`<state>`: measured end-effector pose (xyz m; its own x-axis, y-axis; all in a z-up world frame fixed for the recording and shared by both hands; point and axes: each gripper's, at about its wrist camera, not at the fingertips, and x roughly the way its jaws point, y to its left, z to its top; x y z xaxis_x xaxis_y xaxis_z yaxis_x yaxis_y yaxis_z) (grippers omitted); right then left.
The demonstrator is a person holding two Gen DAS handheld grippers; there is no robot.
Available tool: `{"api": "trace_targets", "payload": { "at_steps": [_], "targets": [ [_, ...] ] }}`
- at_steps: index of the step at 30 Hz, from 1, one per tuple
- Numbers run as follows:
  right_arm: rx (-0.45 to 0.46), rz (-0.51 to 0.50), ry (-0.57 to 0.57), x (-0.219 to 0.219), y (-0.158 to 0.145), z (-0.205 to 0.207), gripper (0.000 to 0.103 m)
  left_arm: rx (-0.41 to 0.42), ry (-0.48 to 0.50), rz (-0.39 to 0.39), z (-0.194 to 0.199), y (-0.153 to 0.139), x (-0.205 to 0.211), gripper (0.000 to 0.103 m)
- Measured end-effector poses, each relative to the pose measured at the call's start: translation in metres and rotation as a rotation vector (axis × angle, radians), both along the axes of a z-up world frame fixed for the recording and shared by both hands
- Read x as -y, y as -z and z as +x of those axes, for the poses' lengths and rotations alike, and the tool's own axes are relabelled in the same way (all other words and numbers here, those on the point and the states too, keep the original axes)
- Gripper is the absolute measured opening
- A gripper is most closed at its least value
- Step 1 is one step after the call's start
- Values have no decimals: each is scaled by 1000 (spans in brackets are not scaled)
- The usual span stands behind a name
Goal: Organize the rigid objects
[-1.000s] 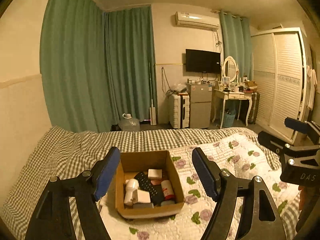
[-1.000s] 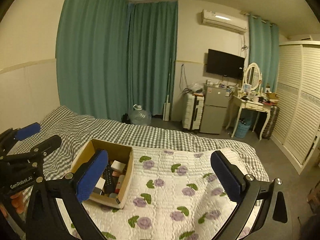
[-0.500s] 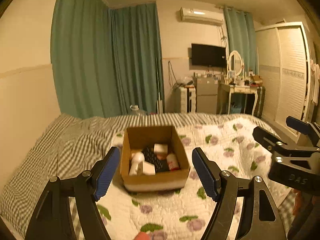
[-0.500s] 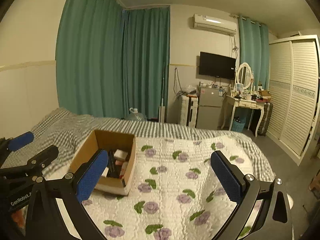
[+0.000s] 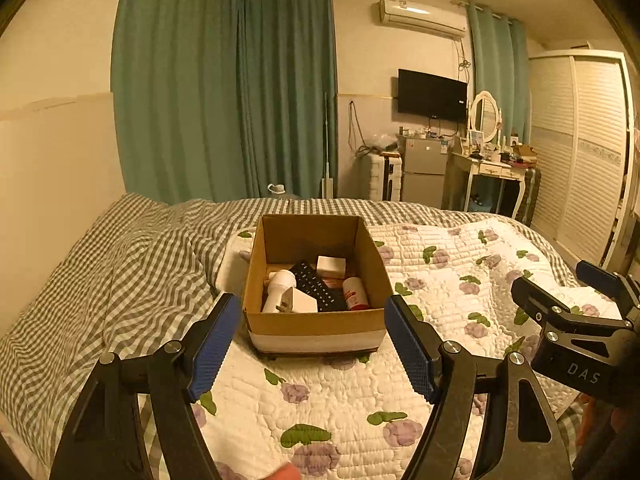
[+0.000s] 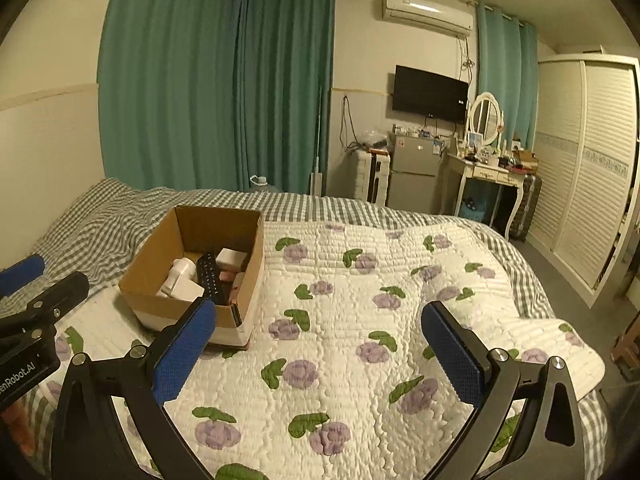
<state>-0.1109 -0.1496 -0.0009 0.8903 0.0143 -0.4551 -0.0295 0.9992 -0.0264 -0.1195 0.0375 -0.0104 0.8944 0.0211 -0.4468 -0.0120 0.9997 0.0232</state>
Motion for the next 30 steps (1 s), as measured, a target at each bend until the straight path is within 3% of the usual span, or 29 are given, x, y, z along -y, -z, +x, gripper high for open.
{"api": "trace_targets", "payload": {
  "at_steps": [30],
  "targets": [
    [-28,7,1,-2,7,3,103,-33,21,16,3,8,3,77]
  ]
}}
